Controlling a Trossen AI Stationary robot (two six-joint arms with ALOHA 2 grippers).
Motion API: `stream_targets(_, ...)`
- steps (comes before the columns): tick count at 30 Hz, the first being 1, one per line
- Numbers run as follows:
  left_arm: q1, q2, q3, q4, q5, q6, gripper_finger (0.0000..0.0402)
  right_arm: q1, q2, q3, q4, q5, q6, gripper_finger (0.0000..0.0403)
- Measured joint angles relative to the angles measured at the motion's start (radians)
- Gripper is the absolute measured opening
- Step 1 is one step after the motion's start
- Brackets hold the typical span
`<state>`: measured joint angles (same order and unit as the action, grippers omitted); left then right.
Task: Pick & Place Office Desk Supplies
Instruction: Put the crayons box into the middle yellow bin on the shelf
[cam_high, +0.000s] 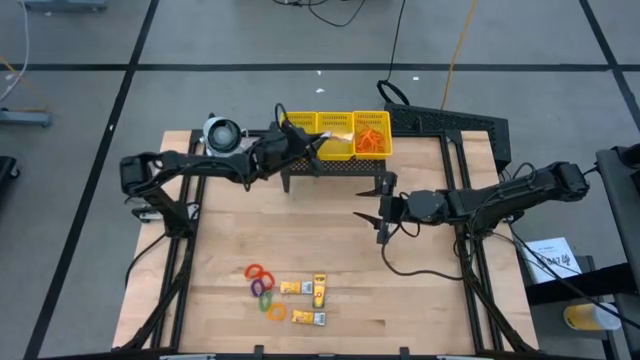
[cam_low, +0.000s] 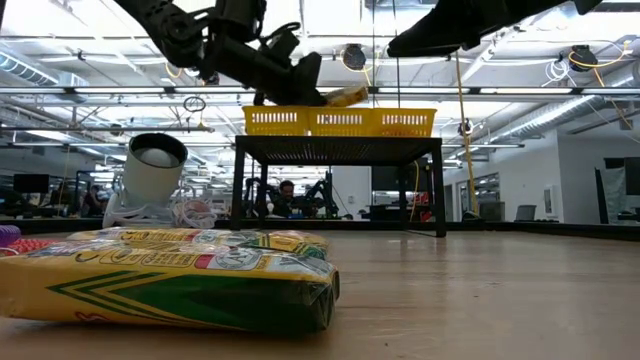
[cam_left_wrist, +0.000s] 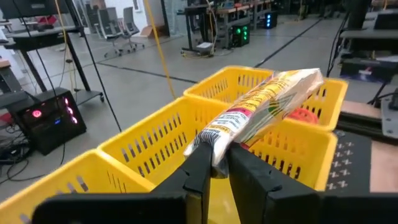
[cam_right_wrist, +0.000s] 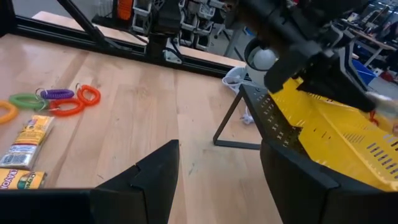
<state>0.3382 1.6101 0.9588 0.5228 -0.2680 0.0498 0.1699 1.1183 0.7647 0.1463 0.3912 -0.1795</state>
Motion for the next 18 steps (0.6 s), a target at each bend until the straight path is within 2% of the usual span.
stream_targets(6,0.0,0.005,0.0,-0.001,-0.003,0.019,0.0059,0.0,0.0,0.0,0.0,0.0,0.002,0.0215)
stream_targets(11,0.0,0.005,0.0,0.0,-0.025,-0.027,0.0064,0.0,0.0,0.0,0.0,0.0,0.002,0.0215)
stream_targets(14,0.0,0.005,0.0,-0.001,-0.026,-0.033,0.0083,0.0,0.0,0.0,0.0,0.0,0.003,0.0215)
stream_targets(18,-0.002,0.005,0.0,-0.002,-0.026,-0.033,0.0128,0.0,0.0,0.0,0.0,0.0,0.003,0.0215)
